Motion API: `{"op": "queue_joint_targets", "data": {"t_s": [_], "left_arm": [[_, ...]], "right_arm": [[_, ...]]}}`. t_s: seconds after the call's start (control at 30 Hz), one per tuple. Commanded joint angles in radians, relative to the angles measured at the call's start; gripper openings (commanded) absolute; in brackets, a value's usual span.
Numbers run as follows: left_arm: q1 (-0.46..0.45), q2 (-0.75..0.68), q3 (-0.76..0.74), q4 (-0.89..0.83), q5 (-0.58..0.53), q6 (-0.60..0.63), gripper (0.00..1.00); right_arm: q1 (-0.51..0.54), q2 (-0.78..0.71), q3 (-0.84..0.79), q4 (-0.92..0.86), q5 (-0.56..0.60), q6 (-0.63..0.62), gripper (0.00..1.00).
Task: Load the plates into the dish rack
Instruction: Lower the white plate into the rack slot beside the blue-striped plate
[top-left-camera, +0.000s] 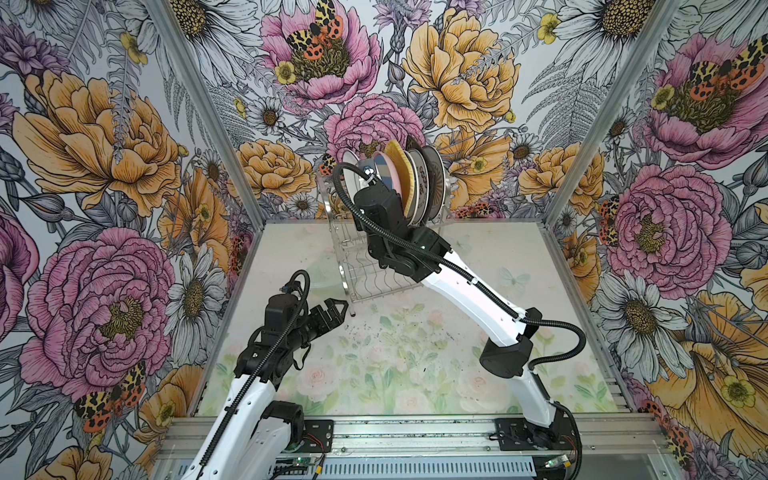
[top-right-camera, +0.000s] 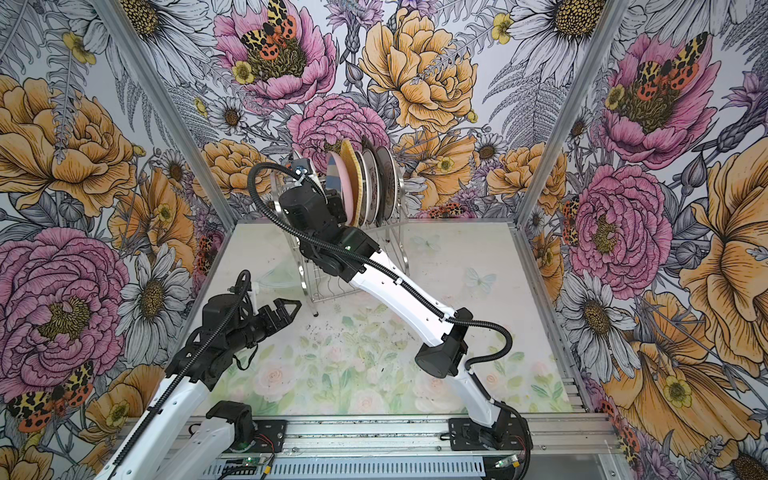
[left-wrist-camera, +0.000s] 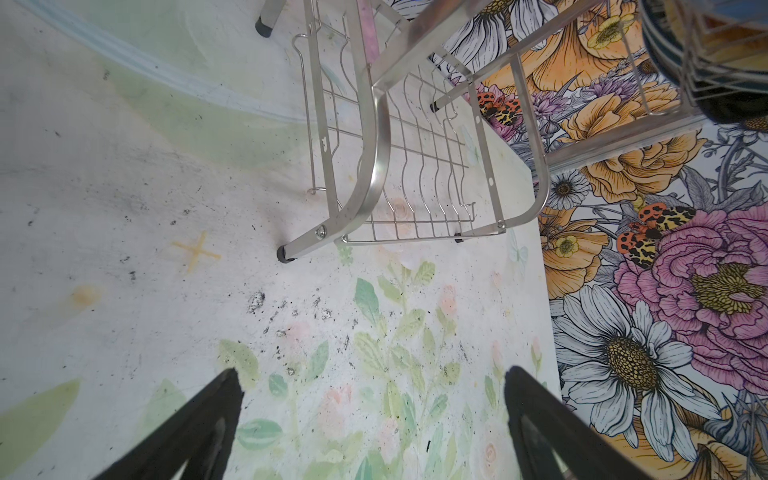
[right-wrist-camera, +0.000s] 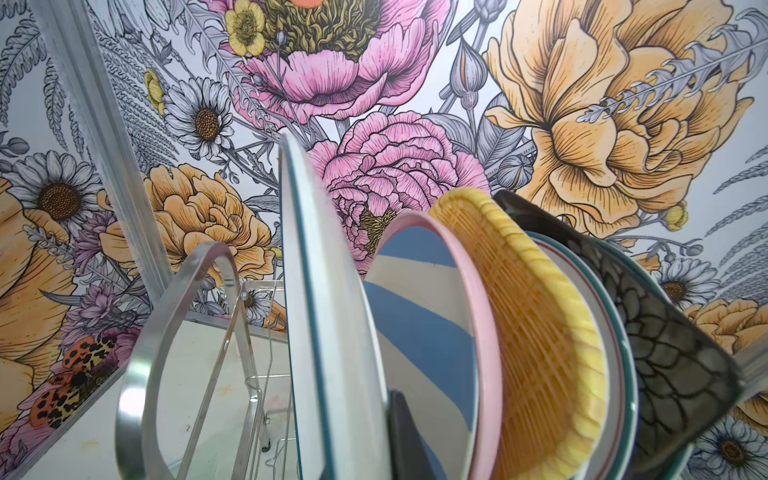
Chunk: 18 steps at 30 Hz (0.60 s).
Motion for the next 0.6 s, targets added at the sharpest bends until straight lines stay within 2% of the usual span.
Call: {"op": "queue_joint_targets", "data": {"t_s": [0.0,0.57], "left_arm": [[0.010,0.006,0.008,0.003,-0.027,0.029,0.99],[0.013,0.006,0.009,0.001,-0.029,0.028,0.99]], "right_arm": [[-0.026,0.034,0.038,0.122,0.050,-0.022,0.00],[-0.042,0.105,0.038,0.215,0.046,-0.027,0.00]]}}
